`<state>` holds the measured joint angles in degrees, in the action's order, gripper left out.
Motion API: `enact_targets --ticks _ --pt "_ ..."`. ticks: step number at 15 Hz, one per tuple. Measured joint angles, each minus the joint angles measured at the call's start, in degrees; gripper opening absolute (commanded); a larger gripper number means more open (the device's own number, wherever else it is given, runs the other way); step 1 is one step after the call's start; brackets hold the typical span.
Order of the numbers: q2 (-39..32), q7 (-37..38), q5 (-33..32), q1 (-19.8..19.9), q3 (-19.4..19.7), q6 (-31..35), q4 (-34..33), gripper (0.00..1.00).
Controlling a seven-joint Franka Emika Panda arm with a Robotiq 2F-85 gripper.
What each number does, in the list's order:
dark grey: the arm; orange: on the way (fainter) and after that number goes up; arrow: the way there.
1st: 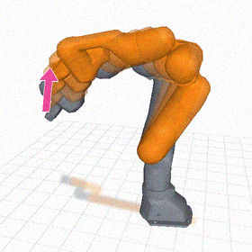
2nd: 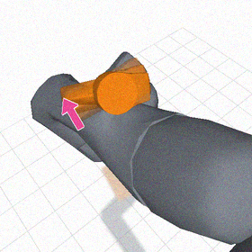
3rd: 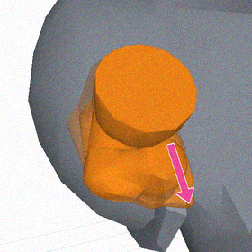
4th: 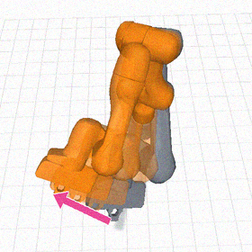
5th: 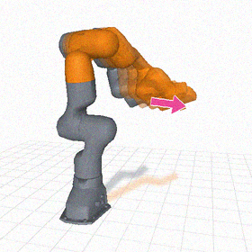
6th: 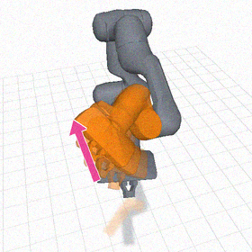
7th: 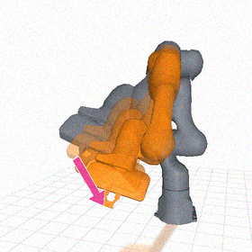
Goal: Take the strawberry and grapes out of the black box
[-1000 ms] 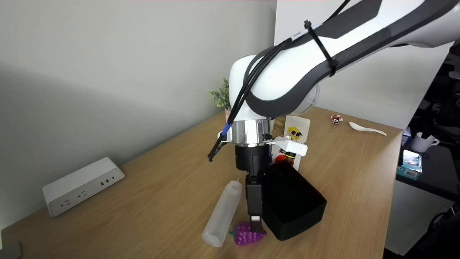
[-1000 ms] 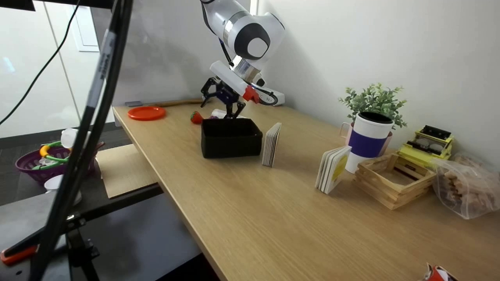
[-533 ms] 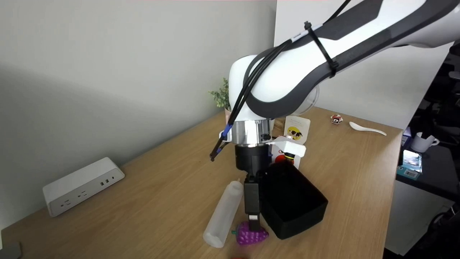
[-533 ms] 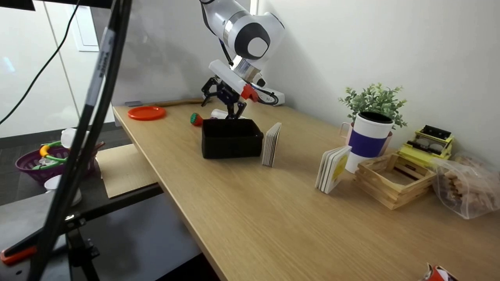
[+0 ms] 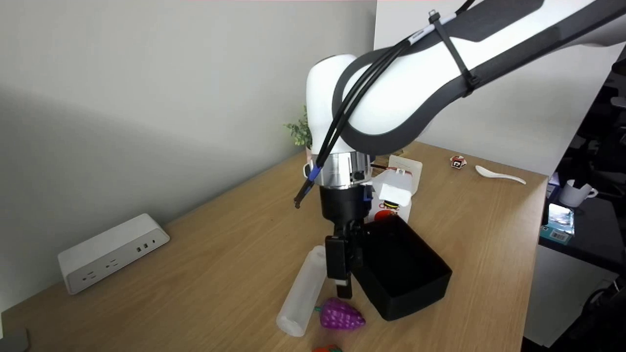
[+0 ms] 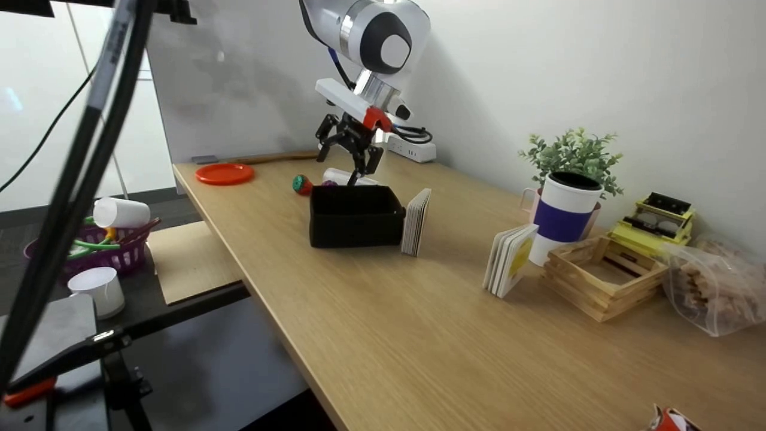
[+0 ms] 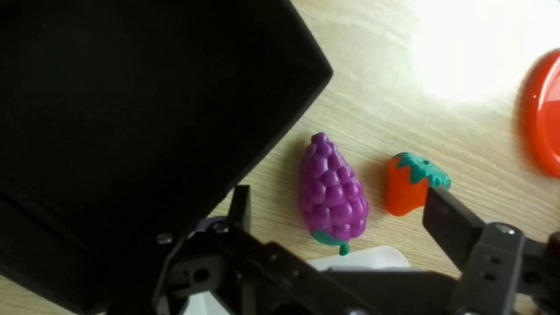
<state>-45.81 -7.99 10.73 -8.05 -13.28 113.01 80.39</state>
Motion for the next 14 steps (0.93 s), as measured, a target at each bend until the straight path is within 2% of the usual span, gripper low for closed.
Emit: enact_targets --ticks 7,14 --pt "6.56 10.17 -2.56 -2.72 2.52 -1.76 2.82 1.0" --pt "11.73 19.01 -2.7 -3.52 4.88 -1.78 6.57 1.0"
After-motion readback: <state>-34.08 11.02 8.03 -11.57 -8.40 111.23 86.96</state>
